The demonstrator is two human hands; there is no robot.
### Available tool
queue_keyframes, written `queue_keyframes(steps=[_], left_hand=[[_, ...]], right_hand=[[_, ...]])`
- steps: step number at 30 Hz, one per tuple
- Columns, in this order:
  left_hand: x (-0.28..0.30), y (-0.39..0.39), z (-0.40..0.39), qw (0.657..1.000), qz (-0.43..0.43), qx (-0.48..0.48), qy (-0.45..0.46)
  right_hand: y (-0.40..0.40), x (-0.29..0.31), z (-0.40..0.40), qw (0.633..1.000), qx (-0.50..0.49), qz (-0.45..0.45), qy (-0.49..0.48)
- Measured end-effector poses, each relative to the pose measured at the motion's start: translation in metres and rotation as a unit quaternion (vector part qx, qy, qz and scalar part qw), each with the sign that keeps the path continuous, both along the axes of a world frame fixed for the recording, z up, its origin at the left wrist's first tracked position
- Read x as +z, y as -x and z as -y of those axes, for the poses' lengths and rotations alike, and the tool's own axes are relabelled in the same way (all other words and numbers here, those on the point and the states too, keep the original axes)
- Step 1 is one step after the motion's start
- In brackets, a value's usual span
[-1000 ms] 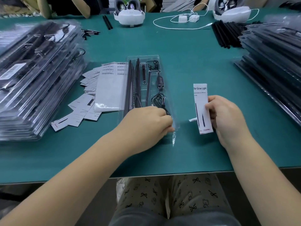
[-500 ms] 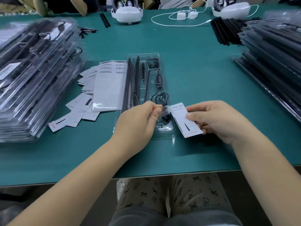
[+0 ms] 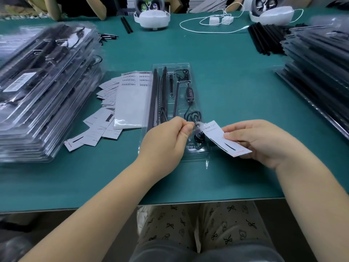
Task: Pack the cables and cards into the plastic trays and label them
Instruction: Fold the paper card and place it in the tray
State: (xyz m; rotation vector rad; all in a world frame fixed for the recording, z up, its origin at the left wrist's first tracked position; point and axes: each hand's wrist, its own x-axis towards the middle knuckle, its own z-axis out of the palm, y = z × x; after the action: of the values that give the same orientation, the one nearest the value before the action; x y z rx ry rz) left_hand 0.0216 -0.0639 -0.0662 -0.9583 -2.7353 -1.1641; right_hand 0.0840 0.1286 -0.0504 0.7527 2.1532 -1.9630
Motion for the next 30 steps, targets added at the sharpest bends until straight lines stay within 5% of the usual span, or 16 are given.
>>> queue_keyframes(steps=[3,6,18,24,30], left_hand=[[0.002,0.0,-0.004,0.995,-0.028,-0.004,0.092],[0.003,0.001,-0.006,0.99,-0.04,-0.005,0.134],[0.002,0.003,-0.002,1.0,0.005,0.003,0.012],[-0.003,0.001,0.0,0.999,0.005,0.018,-0.033],[-0.001,0.001,-0.001,0.999,0.011,0.027,-0.035]], right_hand=[[-0.004,-0.001,-0.005,0.994,-0.052,-0.032,-0.093],[-0.01,0.001,-0.009,0.992,-0.082,-0.044,-0.08],[-0.011,0.0,0.008,0.998,0.05,0.015,-0.038],[0.016,-0.003,0.031,0.991,-0.043,-0.064,-0.108],[0.005,-0.002,0.024,0.983,-0.036,-0.078,-0.16]])
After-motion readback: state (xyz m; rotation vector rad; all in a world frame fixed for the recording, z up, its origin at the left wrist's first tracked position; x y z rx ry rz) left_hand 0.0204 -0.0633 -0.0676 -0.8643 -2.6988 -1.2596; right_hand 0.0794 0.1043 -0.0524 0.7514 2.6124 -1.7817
